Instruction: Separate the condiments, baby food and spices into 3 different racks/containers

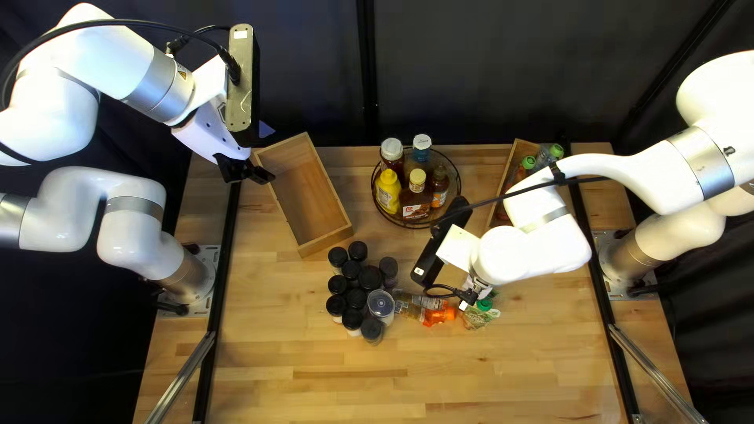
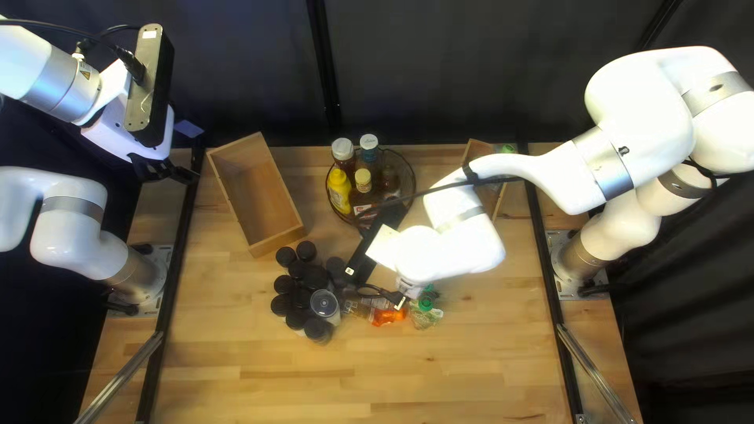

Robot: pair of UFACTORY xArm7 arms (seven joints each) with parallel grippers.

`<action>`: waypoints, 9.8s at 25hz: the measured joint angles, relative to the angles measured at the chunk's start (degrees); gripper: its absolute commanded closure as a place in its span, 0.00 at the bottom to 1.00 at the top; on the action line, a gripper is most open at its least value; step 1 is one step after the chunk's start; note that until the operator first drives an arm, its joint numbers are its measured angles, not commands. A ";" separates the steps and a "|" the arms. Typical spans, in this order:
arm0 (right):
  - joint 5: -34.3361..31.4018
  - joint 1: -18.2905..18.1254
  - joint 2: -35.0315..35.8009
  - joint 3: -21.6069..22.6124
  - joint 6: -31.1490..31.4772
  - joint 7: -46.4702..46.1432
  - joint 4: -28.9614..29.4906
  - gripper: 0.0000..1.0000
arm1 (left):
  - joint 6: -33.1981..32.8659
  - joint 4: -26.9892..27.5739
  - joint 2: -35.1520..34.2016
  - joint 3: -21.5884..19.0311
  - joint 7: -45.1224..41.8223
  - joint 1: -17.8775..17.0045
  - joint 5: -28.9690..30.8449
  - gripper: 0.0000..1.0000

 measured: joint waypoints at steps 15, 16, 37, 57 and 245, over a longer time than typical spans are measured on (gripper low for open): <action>-0.38 0.19 0.03 0.21 -0.59 0.60 -0.45 0.98 | 0.00 0.00 0.00 0.00 0.00 0.00 0.00 0.00; -0.38 0.19 0.10 0.21 -0.16 0.35 -0.07 0.98 | 0.00 0.00 0.00 0.00 0.00 0.00 0.00 0.00; 4.90 -1.66 20.68 -10.92 14.47 -19.12 -1.72 0.98 | 0.00 0.00 0.00 0.00 0.00 0.00 0.00 0.00; 2.59 -4.67 39.49 -23.55 12.43 -26.97 -21.93 0.98 | 0.00 0.00 0.00 0.00 0.00 0.00 0.00 0.00; -20.45 16.05 -15.18 -10.90 -23.93 0.10 -5.33 0.00 | 0.00 0.00 0.00 0.00 0.00 0.00 0.00 0.00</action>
